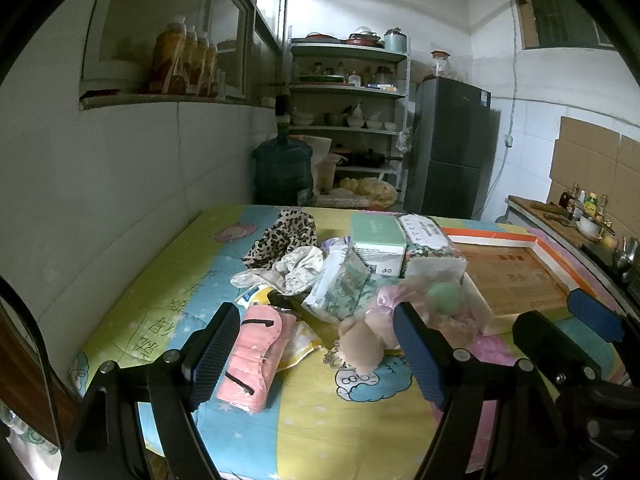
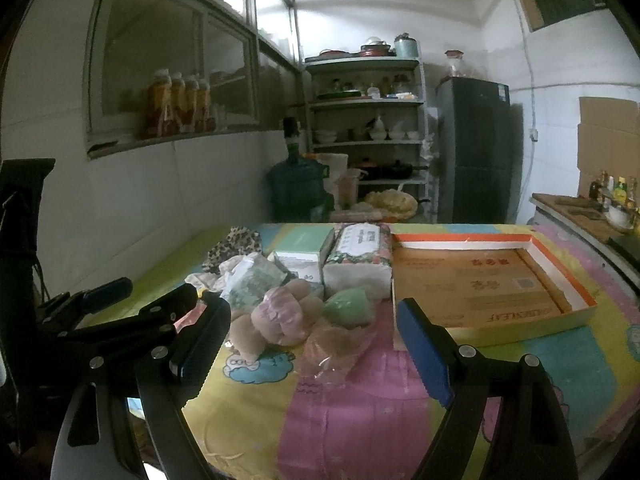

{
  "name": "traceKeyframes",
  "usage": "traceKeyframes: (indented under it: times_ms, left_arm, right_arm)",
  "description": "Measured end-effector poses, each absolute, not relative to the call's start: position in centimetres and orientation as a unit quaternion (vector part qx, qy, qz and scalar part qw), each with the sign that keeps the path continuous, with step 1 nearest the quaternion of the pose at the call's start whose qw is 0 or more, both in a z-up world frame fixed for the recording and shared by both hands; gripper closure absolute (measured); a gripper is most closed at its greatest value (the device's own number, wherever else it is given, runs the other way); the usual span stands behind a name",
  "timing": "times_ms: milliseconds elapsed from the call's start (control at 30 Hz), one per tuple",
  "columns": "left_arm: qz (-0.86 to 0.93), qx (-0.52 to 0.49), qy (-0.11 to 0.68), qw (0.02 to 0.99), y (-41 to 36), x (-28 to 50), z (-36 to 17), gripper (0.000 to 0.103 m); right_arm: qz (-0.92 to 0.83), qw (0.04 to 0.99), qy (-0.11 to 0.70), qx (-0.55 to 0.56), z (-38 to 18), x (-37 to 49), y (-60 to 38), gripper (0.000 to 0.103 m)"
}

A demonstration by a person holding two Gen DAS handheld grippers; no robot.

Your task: Organize soft objects

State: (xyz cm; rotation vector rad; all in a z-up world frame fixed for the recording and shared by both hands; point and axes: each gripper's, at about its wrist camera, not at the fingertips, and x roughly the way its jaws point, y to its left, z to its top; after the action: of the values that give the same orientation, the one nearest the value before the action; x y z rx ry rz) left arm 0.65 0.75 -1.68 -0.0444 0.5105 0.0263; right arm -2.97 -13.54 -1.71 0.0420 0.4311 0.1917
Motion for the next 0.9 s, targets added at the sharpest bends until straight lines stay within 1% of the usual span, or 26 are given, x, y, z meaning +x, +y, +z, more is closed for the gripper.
traceKeyframes:
  times_ms: [200, 633, 900]
  left_arm:
    - [0.01, -0.019, 0.246, 0.969, 1.5, 0.7, -2.4, 0.024]
    - [0.004, -0.037, 0.237, 0.971, 7.5, 0.4, -6.2, 0.024]
    - [-0.013, -0.031, 0.243, 0.97, 8.6, 1.6, -7.7, 0.024]
  right_arm:
    - [0.102, 0.97, 0.22, 0.022, -2.1, -2.6, -12.4, 0.017]
    - [0.153, 0.951, 0.267, 0.028, -4.8, 0.1, -10.6, 0.017]
    - [0.186, 0.94, 0.284, 0.025, -6.2, 2.1, -9.1, 0.017]
